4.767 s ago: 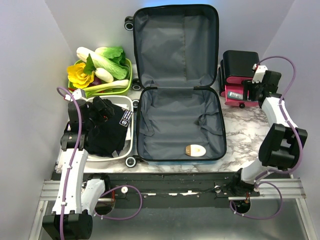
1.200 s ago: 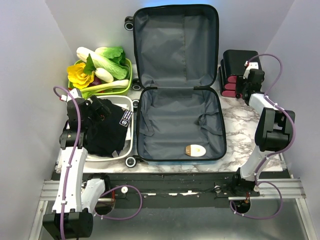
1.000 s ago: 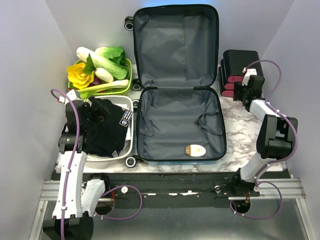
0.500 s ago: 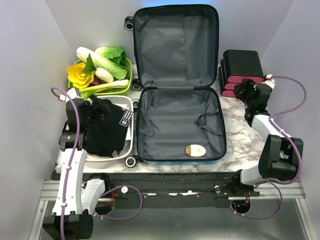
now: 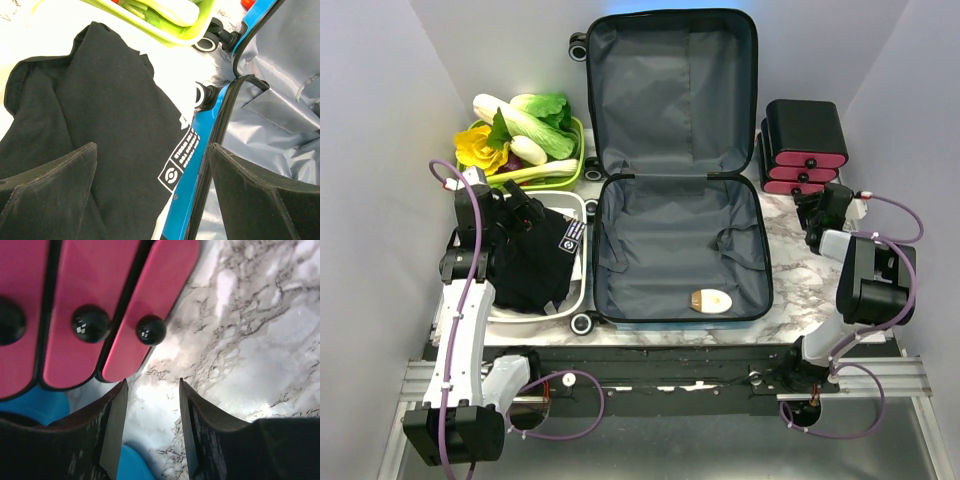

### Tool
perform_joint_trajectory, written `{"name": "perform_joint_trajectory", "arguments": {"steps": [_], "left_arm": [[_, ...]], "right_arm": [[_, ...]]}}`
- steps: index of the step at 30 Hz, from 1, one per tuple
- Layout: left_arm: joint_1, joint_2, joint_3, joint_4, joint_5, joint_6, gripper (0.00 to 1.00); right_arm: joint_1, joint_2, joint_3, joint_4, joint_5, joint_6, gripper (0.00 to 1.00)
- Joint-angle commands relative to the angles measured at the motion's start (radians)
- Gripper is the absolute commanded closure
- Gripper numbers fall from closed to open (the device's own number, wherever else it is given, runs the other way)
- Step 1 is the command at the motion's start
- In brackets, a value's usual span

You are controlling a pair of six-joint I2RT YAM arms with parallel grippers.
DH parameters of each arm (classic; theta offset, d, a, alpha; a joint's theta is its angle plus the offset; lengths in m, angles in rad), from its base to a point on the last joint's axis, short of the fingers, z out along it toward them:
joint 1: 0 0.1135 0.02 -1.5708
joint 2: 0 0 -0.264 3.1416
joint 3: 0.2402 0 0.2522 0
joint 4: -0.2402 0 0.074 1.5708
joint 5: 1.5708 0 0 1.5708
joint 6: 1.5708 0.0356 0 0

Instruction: Open, take out, and arrange the luggage

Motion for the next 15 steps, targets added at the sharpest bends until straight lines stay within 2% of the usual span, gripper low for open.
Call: {"name": "perform_joint_trajectory", "arguments": {"steps": [1,6,10,15], "left_arm": [[0.006,-0.007,0.025,0.000,0.028,0.023,0.01],[0.007,-0.010,0.028,-0.003,0.017,0.027,0.01],[0.007,-0.007,0.032,-0.012,0.009,0.032,0.01],[0.007,-0.001,0.031,-0.012,0.000,0.026,0.01]], "right_arm": [[-0.007,0.073,0.032,0.080,0.070,0.170,0.47],[-0.009,0.161,0.078,0.126,0.103,0.213,0.47],[-0.009,0.196,0.061,0.259,0.140,0.209,0.47],[-0.007,0.230,0.098,0.257,0.108,0.209,0.47]]}}
